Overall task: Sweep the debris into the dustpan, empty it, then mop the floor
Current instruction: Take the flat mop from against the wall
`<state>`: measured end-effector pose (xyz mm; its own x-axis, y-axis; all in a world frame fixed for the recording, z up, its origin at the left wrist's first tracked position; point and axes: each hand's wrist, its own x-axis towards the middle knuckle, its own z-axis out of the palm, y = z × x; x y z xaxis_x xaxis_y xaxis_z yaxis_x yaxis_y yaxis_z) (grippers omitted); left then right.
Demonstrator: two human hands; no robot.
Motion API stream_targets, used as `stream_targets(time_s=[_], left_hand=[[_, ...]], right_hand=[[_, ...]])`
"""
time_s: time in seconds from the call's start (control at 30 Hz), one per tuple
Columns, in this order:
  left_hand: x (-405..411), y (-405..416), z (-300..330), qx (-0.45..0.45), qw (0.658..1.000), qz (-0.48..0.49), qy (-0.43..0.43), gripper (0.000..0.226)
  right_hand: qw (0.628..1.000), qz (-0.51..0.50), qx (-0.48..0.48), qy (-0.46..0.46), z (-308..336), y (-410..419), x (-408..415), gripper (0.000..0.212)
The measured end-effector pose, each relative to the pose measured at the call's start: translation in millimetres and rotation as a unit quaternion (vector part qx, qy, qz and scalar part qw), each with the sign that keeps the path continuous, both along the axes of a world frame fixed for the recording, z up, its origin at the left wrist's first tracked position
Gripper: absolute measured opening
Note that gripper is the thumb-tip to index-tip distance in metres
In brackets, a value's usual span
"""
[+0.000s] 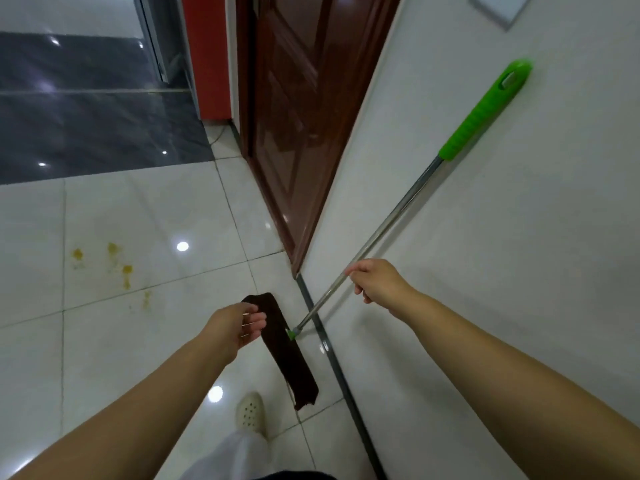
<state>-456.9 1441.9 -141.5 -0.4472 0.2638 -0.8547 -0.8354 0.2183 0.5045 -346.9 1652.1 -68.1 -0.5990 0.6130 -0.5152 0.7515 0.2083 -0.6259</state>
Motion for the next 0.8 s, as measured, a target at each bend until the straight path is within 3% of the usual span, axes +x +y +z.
stream_targets(time_s=[0.13, 0.2, 0.3, 0.43, 0.67, 0.8], left_hand=[[-31, 60, 6, 0.029, 0.999, -0.042, -0.018, 0.023], [-38, 87, 7, 0.041, 0.997, -0.056, -0.035, 0.025], [-41, 120, 5, 0.033, 0.995, -0.081, -0.045, 0.027], [-41, 148, 0, 0.037, 0.995, -0.078, -0.058, 0.026], [-37, 166, -6, 0.046, 0.996, -0.049, -0.053, 0.020], [-27, 171, -11, 0.039, 0.998, -0.040, -0.040, 0.013]], right_hand=[[0.989, 0.076, 0.120, -0.030, 4, 41, -34, 0.030], [0.965, 0.141, 0.215, -0.058, 7, 56, -46, 0.034], [0.903, 0.256, 0.332, -0.097, 11, 75, -62, 0.038], [0.773, 0.392, 0.457, -0.200, 15, 91, -80, 0.030], [0.624, 0.477, 0.466, -0.408, 20, 102, -98, 0.014], [0.595, 0.517, 0.460, -0.408, 29, 105, -97, 0.024]])
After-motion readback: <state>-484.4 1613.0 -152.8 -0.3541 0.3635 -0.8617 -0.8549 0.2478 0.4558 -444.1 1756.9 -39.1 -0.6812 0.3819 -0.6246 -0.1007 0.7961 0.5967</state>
